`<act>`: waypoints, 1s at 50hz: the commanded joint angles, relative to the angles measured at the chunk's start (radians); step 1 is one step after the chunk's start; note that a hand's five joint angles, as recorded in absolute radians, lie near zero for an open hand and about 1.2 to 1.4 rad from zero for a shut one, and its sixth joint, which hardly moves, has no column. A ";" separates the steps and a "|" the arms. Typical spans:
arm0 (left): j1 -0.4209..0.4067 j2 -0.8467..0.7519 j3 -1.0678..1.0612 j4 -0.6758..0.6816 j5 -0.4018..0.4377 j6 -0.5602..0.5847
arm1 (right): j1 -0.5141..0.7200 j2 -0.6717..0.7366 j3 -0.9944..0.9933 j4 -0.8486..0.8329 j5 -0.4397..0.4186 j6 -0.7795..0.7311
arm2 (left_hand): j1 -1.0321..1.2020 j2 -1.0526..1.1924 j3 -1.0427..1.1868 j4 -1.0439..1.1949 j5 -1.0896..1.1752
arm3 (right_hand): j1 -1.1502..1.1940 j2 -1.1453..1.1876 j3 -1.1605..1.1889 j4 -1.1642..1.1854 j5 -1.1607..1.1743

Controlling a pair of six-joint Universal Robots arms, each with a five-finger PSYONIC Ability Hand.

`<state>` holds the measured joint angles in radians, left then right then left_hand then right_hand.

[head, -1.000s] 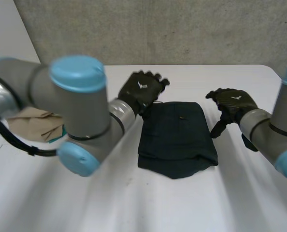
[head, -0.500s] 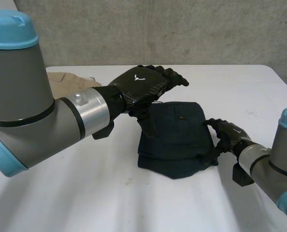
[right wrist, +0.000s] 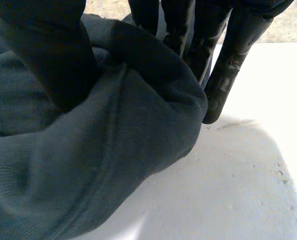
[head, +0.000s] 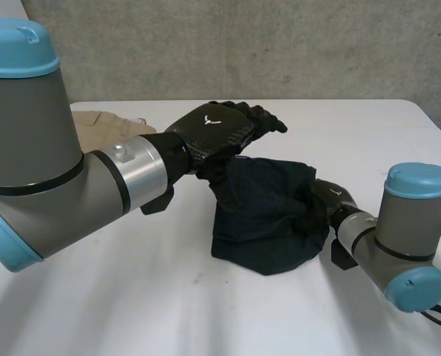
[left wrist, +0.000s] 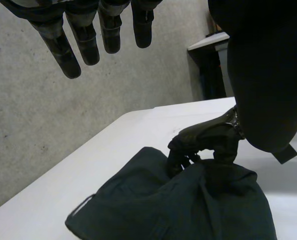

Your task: Fold the laundry.

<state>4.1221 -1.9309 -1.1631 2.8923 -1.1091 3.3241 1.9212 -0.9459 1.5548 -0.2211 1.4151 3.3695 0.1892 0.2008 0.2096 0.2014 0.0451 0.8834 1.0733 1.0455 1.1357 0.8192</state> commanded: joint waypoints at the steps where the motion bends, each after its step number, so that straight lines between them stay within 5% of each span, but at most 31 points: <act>1: 0.012 0.009 -0.016 0.002 0.000 0.002 | -0.002 0.059 -0.079 0.005 -0.002 -0.010 | -0.014 -0.025 -0.034 -0.026 -0.044 | 0.513 0.323 0.351 0.261 0.403; 13: 0.014 0.013 -0.018 0.008 0.000 0.000 | -0.108 0.168 -0.427 0.061 0.004 -0.070 | -0.014 -0.025 -0.034 -0.026 -0.044 | 0.513 0.323 0.351 0.261 0.403; 33: 0.007 0.012 -0.009 0.012 -0.003 0.000 | -0.433 0.699 -1.422 0.421 0.093 -0.190 | -0.014 -0.025 -0.034 -0.026 -0.044 | 0.513 0.323 0.351 0.261 0.403; 50: 0.004 0.004 -0.006 0.012 -0.006 -0.002 | -0.565 0.719 -1.455 0.352 0.010 -0.251 | -0.014 -0.025 -0.034 -0.026 -0.044 | 0.513 0.323 0.351 0.261 0.403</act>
<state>4.1275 -1.9252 -1.1700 2.9039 -1.1137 3.3241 1.3811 -0.2235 0.0987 0.1443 1.4301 3.1551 0.1892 0.2008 0.2097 0.2014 0.0451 0.9826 1.1786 1.1544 1.1889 0.8191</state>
